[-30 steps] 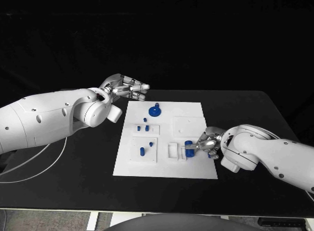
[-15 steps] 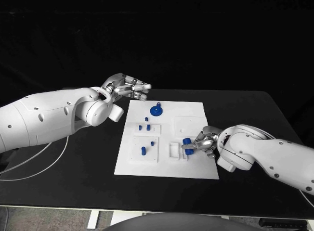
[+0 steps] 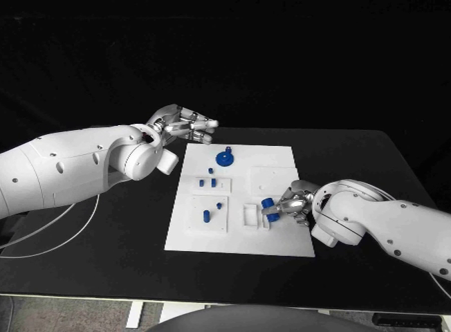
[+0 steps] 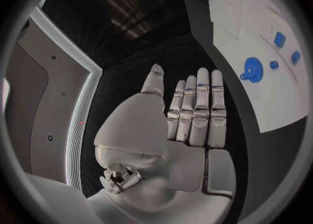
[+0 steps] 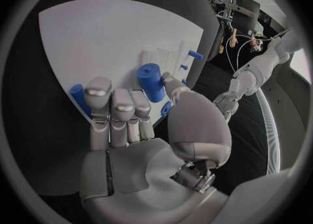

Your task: Assemble the parts on the task board

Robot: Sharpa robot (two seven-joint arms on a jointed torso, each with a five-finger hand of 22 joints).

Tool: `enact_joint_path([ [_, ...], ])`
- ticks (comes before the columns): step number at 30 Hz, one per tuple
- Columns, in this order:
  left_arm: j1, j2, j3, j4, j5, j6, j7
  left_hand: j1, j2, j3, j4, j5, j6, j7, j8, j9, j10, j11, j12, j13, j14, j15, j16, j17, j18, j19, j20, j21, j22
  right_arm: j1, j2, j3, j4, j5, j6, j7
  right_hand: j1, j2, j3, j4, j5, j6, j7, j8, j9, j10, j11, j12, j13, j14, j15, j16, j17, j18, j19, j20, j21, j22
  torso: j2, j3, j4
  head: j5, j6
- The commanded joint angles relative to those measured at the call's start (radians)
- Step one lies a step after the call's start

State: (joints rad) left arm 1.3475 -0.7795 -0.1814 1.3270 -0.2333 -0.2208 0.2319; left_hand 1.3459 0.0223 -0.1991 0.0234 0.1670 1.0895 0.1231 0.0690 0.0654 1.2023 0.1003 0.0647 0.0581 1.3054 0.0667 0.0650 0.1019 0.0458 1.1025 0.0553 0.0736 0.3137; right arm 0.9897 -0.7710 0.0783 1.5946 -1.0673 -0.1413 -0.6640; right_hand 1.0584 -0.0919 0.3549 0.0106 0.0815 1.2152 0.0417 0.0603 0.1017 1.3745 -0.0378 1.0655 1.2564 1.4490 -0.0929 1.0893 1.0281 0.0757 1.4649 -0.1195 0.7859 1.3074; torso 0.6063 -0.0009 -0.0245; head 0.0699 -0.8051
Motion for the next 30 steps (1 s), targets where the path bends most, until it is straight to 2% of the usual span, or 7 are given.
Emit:
enact_joint_path([
  [1, 0.001, 0.0, 0.001, 0.001, 0.006, 0.012, 0.002, -0.005, -0.005, 0.003, 0.0, -0.001, -0.007, 0.001, -0.002, 0.0, -0.003, 0.001, -0.002, 0.001, 0.0, 0.007, -0.002, 0.001, -0.011, 0.009, 0.001, 0.006, -0.001, -0.009, -0.016, -0.008, 0.006, 0.01, -0.042, -0.03, 0.002, 0.025, 0.07, -0.079, 0.006, 0.017, -0.005, 0.003, 0.004, 0.002, -0.011, -0.006, -0.004, 0.002, -0.009, -0.004, -0.002, -0.013, 0.056, -0.002, 0.004, 0.089, -0.001, -0.0005, -0.0009, 0.0, 0.001],
  [7, 0.001, 0.0, 0.001, -0.002, 0.006, 0.013, 0.001, -0.007, -0.007, 0.003, 0.001, -0.001, -0.008, 0.001, -0.002, 0.0, -0.004, 0.002, -0.002, 0.001, -0.001, 0.007, -0.002, 0.001, -0.011, 0.009, 0.001, 0.006, -0.004, 0.005, -0.042, -0.003, 0.051, 0.031, -0.063, -0.022, -0.014, 0.028, 0.063, -0.085, 0.004, 0.033, -0.011, 0.004, 0.004, 0.009, -0.014, -0.013, -0.014, 0.003, -0.011, -0.004, -0.004, -0.017, 0.056, -0.006, 0.006, 0.089, -0.001, -0.0017, -0.0008, 0.002, 0.001],
  [9, 0.001, 0.0, 0.001, -0.003, 0.006, 0.013, 0.001, -0.007, -0.007, 0.003, 0.001, -0.001, -0.008, 0.001, -0.002, 0.0, -0.004, 0.002, -0.002, 0.001, -0.001, 0.007, -0.002, 0.001, -0.011, 0.009, 0.001, 0.006, -0.004, 0.013, -0.052, 0.001, 0.069, 0.036, -0.066, -0.021, -0.032, 0.015, 0.045, -0.062, -0.001, 0.038, -0.011, 0.004, 0.002, 0.012, -0.015, -0.011, -0.014, 0.003, -0.011, -0.003, -0.004, -0.018, 0.056, -0.006, 0.008, 0.089, -0.001, -0.0022, -0.0002, 0.003, 0.002],
  [16, 0.001, 0.001, 0.001, -0.004, 0.006, 0.011, 0.001, -0.007, -0.007, 0.003, 0.0, 0.0, -0.009, 0.001, -0.002, 0.0, -0.004, 0.002, -0.002, 0.001, -0.001, 0.007, -0.002, 0.001, -0.011, 0.009, 0.001, 0.007, -0.005, 0.032, -0.061, 0.006, 0.112, 0.042, -0.054, -0.023, 0.004, -0.02, 0.022, 0.024, -0.017, 0.044, -0.011, 0.004, -0.008, 0.013, -0.014, -0.01, -0.016, 0.002, -0.011, 0.001, -0.004, -0.018, 0.056, -0.006, 0.009, 0.088, 0.001, -0.0029, 0.0009, 0.003, 0.004],
  [19, 0.001, 0.001, 0.001, -0.004, 0.006, 0.012, 0.002, -0.02, -0.011, 0.002, 0.007, -0.012, -0.018, 0.004, -0.003, 0.0, -0.007, 0.003, -0.002, 0.001, -0.002, 0.008, -0.002, 0.001, -0.011, 0.009, 0.002, 0.007, -0.009, 0.035, -0.05, 0.007, 0.114, 0.046, -0.04, -0.026, 0.008, -0.038, 0.003, 0.064, -0.02, 0.047, -0.01, 0.004, -0.009, 0.012, -0.014, -0.012, -0.018, 0.002, -0.01, -0.001, -0.006, -0.018, 0.056, -0.006, 0.009, 0.089, 0.001, -0.0007, 0.0009, 0.004, 0.003],
  [26, 0.001, 0.002, 0.001, -0.003, 0.006, 0.014, 0.0, -0.03, -0.021, 0.012, 0.017, -0.026, -0.016, 0.004, -0.002, 0.0, -0.007, 0.004, -0.002, 0.001, -0.003, 0.009, -0.002, 0.002, -0.01, 0.009, 0.003, 0.007, -0.014, 0.037, -0.023, 0.002, 0.096, 0.048, -0.006, -0.037, 0.01, -0.045, -0.018, 0.096, -0.022, 0.046, -0.009, 0.004, -0.009, 0.011, -0.013, -0.013, -0.019, 0.001, -0.01, -0.001, -0.007, -0.018, 0.055, -0.005, 0.008, 0.089, 0.0, -0.0032, 0.0036, 0.006, -0.002],
  [30, 0.001, 0.003, 0.001, -0.003, 0.006, 0.015, 0.0, -0.03, -0.021, 0.012, 0.017, -0.026, -0.016, 0.004, -0.002, 0.0, -0.007, 0.004, -0.002, 0.001, -0.003, 0.009, -0.002, 0.002, -0.01, 0.009, 0.003, 0.007, -0.014, 0.038, -0.005, -0.006, 0.08, 0.05, 0.006, -0.045, 0.009, -0.047, -0.023, 0.108, -0.022, 0.046, -0.008, 0.004, -0.009, 0.01, -0.012, -0.015, -0.02, 0.001, -0.009, -0.003, -0.008, -0.018, 0.054, -0.005, 0.007, 0.089, 0.001, -0.0017, 0.0038, 0.009, -0.003],
])
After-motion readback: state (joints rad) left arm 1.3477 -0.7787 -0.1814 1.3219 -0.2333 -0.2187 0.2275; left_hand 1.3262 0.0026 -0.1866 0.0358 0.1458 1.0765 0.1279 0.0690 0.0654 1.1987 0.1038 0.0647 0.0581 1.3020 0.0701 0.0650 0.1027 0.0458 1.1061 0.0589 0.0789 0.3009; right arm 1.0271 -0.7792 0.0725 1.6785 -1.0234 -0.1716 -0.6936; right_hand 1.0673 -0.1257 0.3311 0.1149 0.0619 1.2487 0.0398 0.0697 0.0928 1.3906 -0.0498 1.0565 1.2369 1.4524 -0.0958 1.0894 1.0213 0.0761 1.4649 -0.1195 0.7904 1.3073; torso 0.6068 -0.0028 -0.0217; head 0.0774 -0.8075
